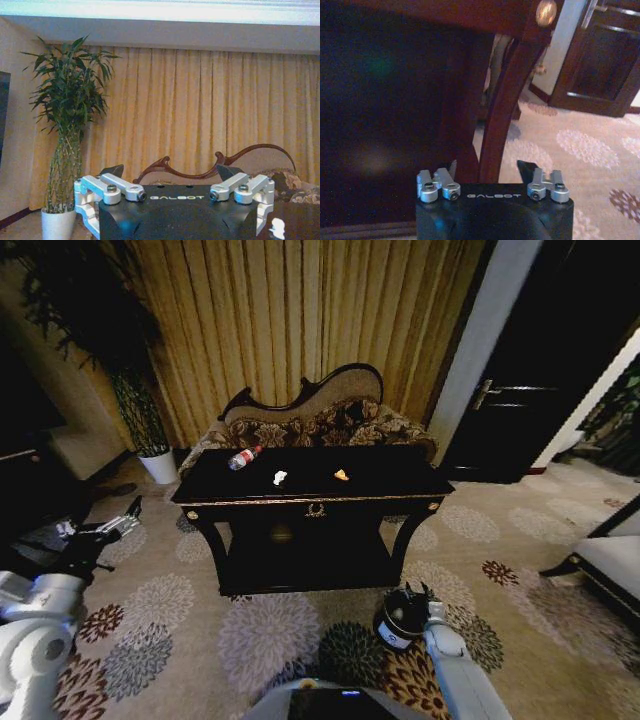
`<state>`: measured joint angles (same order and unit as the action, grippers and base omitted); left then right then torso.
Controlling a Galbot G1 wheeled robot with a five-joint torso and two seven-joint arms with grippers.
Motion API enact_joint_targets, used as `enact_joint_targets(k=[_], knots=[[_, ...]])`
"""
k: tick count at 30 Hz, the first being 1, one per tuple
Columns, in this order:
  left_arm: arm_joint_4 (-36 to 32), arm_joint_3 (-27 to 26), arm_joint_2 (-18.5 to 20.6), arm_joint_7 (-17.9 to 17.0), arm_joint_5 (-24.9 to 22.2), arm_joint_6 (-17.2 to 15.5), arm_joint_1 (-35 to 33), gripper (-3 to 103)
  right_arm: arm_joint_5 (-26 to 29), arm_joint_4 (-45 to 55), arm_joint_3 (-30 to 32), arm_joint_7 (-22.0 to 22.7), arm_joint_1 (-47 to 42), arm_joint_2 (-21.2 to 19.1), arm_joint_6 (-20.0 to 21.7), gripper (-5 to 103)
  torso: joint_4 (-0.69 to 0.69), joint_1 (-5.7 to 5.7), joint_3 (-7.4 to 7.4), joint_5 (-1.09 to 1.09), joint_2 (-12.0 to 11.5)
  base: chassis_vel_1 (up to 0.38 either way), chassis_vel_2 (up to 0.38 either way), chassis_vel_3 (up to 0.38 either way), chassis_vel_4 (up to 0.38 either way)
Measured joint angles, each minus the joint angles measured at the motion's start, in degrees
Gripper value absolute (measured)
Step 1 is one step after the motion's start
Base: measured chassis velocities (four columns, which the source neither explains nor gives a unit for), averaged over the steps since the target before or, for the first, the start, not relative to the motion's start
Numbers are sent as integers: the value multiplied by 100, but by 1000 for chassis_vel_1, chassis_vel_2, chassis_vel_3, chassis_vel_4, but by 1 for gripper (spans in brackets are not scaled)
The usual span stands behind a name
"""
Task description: Move to the front of the table and place the trash on the table into the trash bin.
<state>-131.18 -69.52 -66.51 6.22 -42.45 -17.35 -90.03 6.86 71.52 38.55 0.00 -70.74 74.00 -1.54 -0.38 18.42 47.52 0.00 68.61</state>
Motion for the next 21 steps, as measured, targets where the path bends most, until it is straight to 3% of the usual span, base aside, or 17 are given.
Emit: enact_joint_targets(k=[2,8,13,17,18,19,21], knots=[[-12,23,8,-17,1,0,4,100,265,534,42,0,-72,11,0,80,1,0,0,-1,0,0,0,0,0],[-49,34,30,-32,3,-6,-40,100,1008,2143,135,1,-398,16,175,99,1,0,0,-3,0,0,0,0,0],[-82,77,52,-44,4,-65,-19,100,1094,3635,130,2,-727,30,414,100,-1,0,0,-2,0,0,0,0,0],[-128,135,46,-75,2,-78,-13,100,1153,4601,-64,2,-711,21,952,100,0,0,0,-2,0,0,0,0,0],[-144,145,43,-76,-11,-41,-30,100,1385,4960,-174,2,-604,-28,1295,100,2,0,0,-2,0,0,0,0,0],[-144,145,43,-76,-11,-41,-30,100,1385,4960,-174,2,-604,-28,1295,100,2,0,0,-2,0,0,0,0,0],[-161,141,42,-76,-27,26,-53,100,1751,5265,-311,1,-472,-105,1691,100,2,0,0,-1,0,0,0,0,0]])
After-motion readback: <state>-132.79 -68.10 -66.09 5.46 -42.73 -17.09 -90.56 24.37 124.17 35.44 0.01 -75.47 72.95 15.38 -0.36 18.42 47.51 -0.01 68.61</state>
